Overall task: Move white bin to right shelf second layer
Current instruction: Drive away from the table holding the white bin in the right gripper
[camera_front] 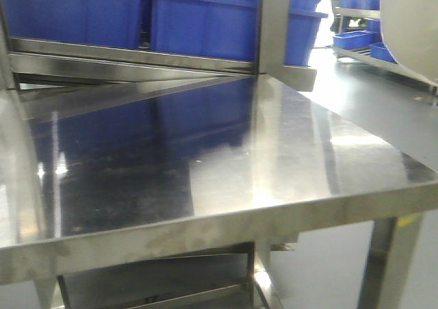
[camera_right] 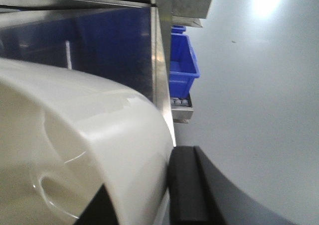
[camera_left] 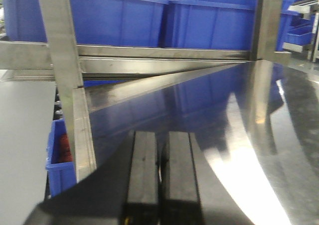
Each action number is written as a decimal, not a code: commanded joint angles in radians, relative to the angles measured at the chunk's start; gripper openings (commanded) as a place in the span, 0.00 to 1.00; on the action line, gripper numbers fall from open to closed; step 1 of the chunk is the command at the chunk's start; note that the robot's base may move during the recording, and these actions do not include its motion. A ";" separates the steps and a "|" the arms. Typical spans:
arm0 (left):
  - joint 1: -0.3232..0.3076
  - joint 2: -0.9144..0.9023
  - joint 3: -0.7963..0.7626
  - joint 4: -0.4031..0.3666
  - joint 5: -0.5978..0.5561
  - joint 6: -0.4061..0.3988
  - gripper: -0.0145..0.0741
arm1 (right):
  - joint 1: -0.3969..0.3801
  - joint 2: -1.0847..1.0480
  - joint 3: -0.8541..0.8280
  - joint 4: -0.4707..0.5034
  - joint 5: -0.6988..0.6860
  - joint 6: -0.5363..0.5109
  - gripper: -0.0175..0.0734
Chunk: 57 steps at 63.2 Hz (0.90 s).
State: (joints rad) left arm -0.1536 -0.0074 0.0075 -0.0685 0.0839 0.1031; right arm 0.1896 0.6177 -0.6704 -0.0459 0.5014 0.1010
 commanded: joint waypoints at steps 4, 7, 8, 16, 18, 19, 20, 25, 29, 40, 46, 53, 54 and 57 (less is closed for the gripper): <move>-0.006 -0.014 0.037 -0.005 -0.084 -0.004 0.26 | -0.007 -0.003 -0.033 0.002 -0.105 -0.002 0.26; -0.006 -0.014 0.037 -0.005 -0.084 -0.004 0.26 | -0.007 -0.003 -0.033 0.002 -0.105 -0.002 0.26; -0.006 -0.014 0.037 -0.005 -0.084 -0.004 0.26 | -0.007 -0.003 -0.033 0.002 -0.105 -0.002 0.26; -0.006 -0.014 0.037 -0.005 -0.084 -0.004 0.26 | -0.007 -0.003 -0.033 0.002 -0.105 -0.002 0.26; -0.006 -0.014 0.037 -0.005 -0.084 -0.004 0.26 | -0.007 -0.003 -0.033 0.002 -0.105 -0.002 0.26; -0.006 -0.014 0.037 -0.005 -0.084 -0.004 0.26 | -0.007 -0.003 -0.033 0.002 -0.105 -0.002 0.26; -0.006 -0.014 0.037 -0.005 -0.084 -0.004 0.26 | -0.007 -0.003 -0.033 0.002 -0.105 -0.002 0.26; -0.006 -0.014 0.037 -0.005 -0.084 -0.004 0.26 | -0.007 -0.003 -0.033 0.002 -0.105 -0.002 0.26; -0.006 -0.014 0.037 -0.005 -0.084 -0.004 0.26 | -0.007 -0.003 -0.033 0.002 -0.105 -0.002 0.26; -0.006 -0.014 0.037 -0.005 -0.084 -0.004 0.26 | -0.007 -0.003 -0.033 0.002 -0.105 -0.002 0.26; -0.006 -0.014 0.037 -0.005 -0.084 -0.004 0.26 | -0.007 -0.003 -0.033 0.002 -0.105 -0.002 0.26; -0.006 -0.014 0.037 -0.005 -0.084 -0.004 0.26 | -0.007 -0.003 -0.033 0.002 -0.105 -0.002 0.26; -0.006 -0.014 0.037 -0.005 -0.084 -0.004 0.26 | -0.007 -0.003 -0.033 0.002 -0.105 -0.002 0.26; -0.006 -0.014 0.037 -0.005 -0.084 -0.004 0.26 | -0.007 -0.003 -0.033 0.002 -0.105 -0.002 0.26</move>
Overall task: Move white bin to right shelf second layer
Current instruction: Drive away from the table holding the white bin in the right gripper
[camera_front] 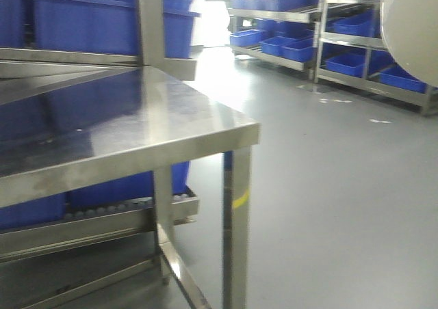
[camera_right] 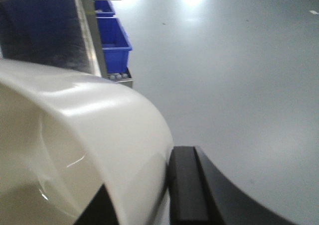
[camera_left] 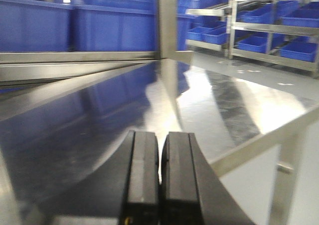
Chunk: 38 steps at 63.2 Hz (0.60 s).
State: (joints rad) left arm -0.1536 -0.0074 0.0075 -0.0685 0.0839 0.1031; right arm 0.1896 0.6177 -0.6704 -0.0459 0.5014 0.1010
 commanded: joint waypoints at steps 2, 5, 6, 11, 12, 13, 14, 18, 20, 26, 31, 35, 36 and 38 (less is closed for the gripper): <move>-0.006 -0.014 0.037 -0.005 -0.084 -0.004 0.26 | -0.007 -0.003 -0.033 0.002 -0.105 -0.002 0.26; -0.006 -0.014 0.037 -0.005 -0.084 -0.004 0.26 | -0.007 -0.003 -0.033 0.002 -0.105 -0.002 0.26; -0.006 -0.014 0.037 -0.005 -0.084 -0.004 0.26 | -0.007 -0.003 -0.033 0.002 -0.105 -0.002 0.26; -0.006 -0.014 0.037 -0.005 -0.084 -0.004 0.26 | -0.007 -0.003 -0.033 0.002 -0.105 -0.002 0.26; -0.006 -0.014 0.037 -0.005 -0.084 -0.004 0.26 | -0.007 -0.003 -0.033 0.002 -0.105 -0.002 0.26; -0.006 -0.014 0.037 -0.005 -0.084 -0.004 0.26 | -0.007 -0.003 -0.033 0.002 -0.105 -0.002 0.26; -0.006 -0.014 0.037 -0.005 -0.084 -0.004 0.26 | -0.007 -0.003 -0.033 0.002 -0.105 -0.002 0.26; -0.006 -0.014 0.037 -0.005 -0.084 -0.004 0.26 | -0.007 -0.003 -0.033 0.002 -0.105 -0.002 0.26; -0.006 -0.014 0.037 -0.005 -0.084 -0.004 0.26 | -0.007 -0.003 -0.033 0.002 -0.105 -0.002 0.26; -0.006 -0.014 0.037 -0.005 -0.084 -0.004 0.26 | -0.007 -0.003 -0.033 0.002 -0.105 -0.002 0.26; -0.006 -0.014 0.037 -0.005 -0.084 -0.004 0.26 | -0.007 -0.003 -0.033 0.002 -0.105 -0.002 0.26; -0.006 -0.014 0.037 -0.005 -0.084 -0.004 0.26 | -0.007 -0.003 -0.033 0.002 -0.105 -0.002 0.26; -0.006 -0.014 0.037 -0.005 -0.084 -0.004 0.26 | -0.007 -0.003 -0.033 0.002 -0.105 -0.002 0.26; -0.006 -0.014 0.037 -0.005 -0.084 -0.004 0.26 | -0.007 -0.003 -0.033 0.002 -0.105 -0.002 0.26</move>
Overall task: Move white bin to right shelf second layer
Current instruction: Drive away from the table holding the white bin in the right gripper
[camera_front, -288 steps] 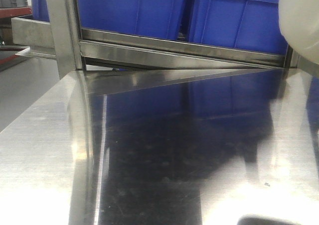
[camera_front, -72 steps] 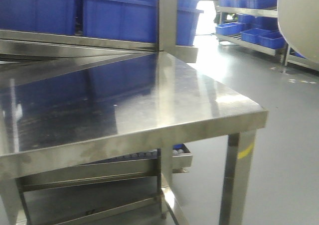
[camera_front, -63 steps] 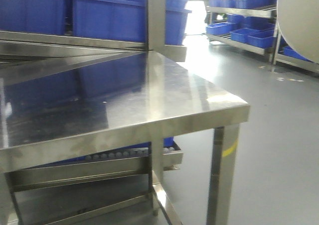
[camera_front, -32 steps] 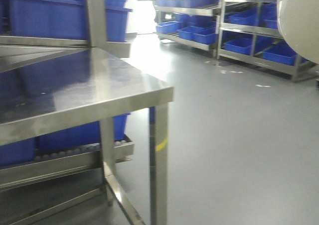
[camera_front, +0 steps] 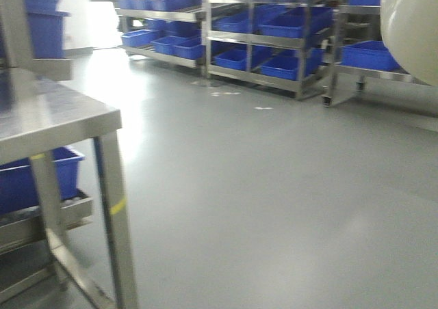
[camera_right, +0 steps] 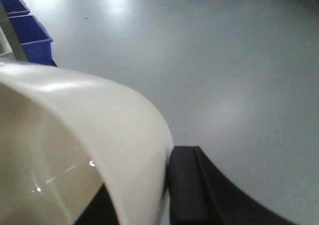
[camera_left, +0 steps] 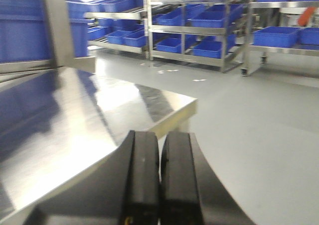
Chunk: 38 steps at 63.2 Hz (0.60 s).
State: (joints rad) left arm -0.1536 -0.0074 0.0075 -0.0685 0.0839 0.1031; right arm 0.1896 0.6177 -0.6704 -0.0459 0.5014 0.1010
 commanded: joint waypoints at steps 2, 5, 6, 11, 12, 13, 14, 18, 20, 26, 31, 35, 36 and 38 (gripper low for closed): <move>-0.006 -0.014 0.037 -0.005 -0.084 -0.004 0.26 | -0.007 -0.003 -0.033 0.002 -0.105 -0.002 0.26; -0.006 -0.014 0.037 -0.005 -0.084 -0.004 0.26 | -0.007 -0.003 -0.033 0.002 -0.105 -0.002 0.26; -0.006 -0.014 0.037 -0.005 -0.084 -0.004 0.26 | -0.007 -0.003 -0.033 0.002 -0.105 -0.002 0.26; -0.006 -0.014 0.037 -0.005 -0.084 -0.004 0.26 | -0.007 -0.003 -0.033 0.002 -0.105 -0.002 0.26; -0.006 -0.014 0.037 -0.005 -0.084 -0.004 0.26 | -0.007 -0.003 -0.033 0.002 -0.105 -0.002 0.26; -0.006 -0.014 0.037 -0.005 -0.084 -0.004 0.26 | -0.007 -0.003 -0.033 0.002 -0.105 -0.002 0.26; -0.006 -0.014 0.037 -0.005 -0.084 -0.004 0.26 | -0.007 -0.003 -0.033 0.002 -0.105 -0.002 0.26; -0.006 -0.014 0.037 -0.005 -0.084 -0.004 0.26 | -0.007 -0.003 -0.033 0.002 -0.105 -0.002 0.26; -0.006 -0.014 0.037 -0.005 -0.084 -0.004 0.26 | -0.007 -0.003 -0.033 0.002 -0.105 -0.002 0.26; -0.006 -0.014 0.037 -0.005 -0.084 -0.004 0.26 | -0.007 -0.003 -0.033 0.002 -0.105 -0.002 0.26; -0.006 -0.014 0.037 -0.005 -0.084 -0.004 0.26 | -0.007 -0.003 -0.033 0.002 -0.105 -0.002 0.26; -0.006 -0.014 0.037 -0.005 -0.084 -0.004 0.26 | -0.007 -0.003 -0.033 0.002 -0.105 -0.002 0.26; -0.006 -0.014 0.037 -0.005 -0.084 -0.004 0.26 | -0.007 -0.003 -0.033 0.002 -0.105 -0.002 0.26; -0.006 -0.014 0.037 -0.005 -0.084 -0.004 0.26 | -0.007 -0.003 -0.033 0.002 -0.105 -0.002 0.26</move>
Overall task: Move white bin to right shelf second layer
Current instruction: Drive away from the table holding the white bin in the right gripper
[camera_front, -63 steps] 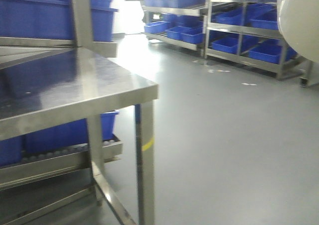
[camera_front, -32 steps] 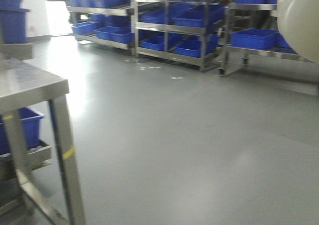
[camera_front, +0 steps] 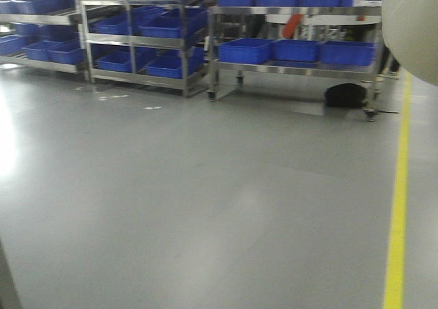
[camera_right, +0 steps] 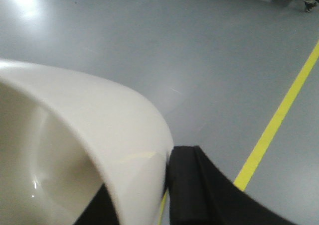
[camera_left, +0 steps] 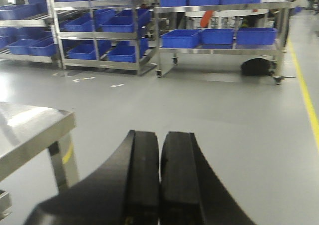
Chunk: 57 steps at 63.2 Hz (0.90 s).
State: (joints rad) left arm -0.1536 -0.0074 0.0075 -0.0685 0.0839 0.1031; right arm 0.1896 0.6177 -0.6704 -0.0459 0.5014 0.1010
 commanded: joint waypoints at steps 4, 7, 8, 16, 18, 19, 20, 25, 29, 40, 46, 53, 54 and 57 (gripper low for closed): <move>-0.006 -0.014 0.037 -0.005 -0.084 -0.004 0.26 | -0.007 -0.003 -0.033 0.002 -0.105 -0.002 0.26; -0.006 -0.014 0.037 -0.005 -0.084 -0.004 0.26 | -0.007 -0.003 -0.033 0.002 -0.105 -0.002 0.26; -0.006 -0.014 0.037 -0.005 -0.084 -0.004 0.26 | -0.007 -0.003 -0.033 0.002 -0.105 -0.002 0.26; -0.006 -0.014 0.037 -0.005 -0.084 -0.004 0.26 | -0.007 -0.003 -0.033 0.002 -0.105 -0.002 0.26; -0.006 -0.014 0.037 -0.005 -0.084 -0.004 0.26 | -0.007 -0.003 -0.033 0.002 -0.105 -0.002 0.26; -0.006 -0.014 0.037 -0.005 -0.084 -0.004 0.26 | -0.007 -0.003 -0.033 0.002 -0.105 -0.002 0.26; -0.006 -0.014 0.037 -0.005 -0.084 -0.004 0.26 | -0.007 -0.003 -0.033 0.002 -0.105 -0.002 0.26; -0.006 -0.014 0.037 -0.005 -0.084 -0.004 0.26 | -0.007 -0.003 -0.033 0.002 -0.105 -0.002 0.26; -0.006 -0.014 0.037 -0.005 -0.084 -0.004 0.26 | -0.007 -0.003 -0.033 0.002 -0.105 -0.002 0.26; -0.006 -0.014 0.037 -0.005 -0.084 -0.004 0.26 | -0.007 -0.003 -0.033 0.002 -0.104 -0.002 0.26; -0.006 -0.014 0.037 -0.005 -0.084 -0.004 0.26 | -0.007 -0.003 -0.033 0.002 -0.104 -0.002 0.26; -0.006 -0.014 0.037 -0.005 -0.084 -0.004 0.26 | -0.007 -0.003 -0.033 0.002 -0.104 -0.002 0.26; -0.006 -0.014 0.037 -0.005 -0.084 -0.004 0.26 | -0.007 -0.003 -0.033 0.002 -0.104 -0.002 0.26; -0.006 -0.014 0.037 -0.005 -0.084 -0.004 0.26 | -0.007 -0.003 -0.033 0.002 -0.104 -0.002 0.26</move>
State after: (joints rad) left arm -0.1536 -0.0074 0.0075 -0.0685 0.0839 0.1031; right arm 0.1872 0.6177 -0.6704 -0.0459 0.5014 0.1010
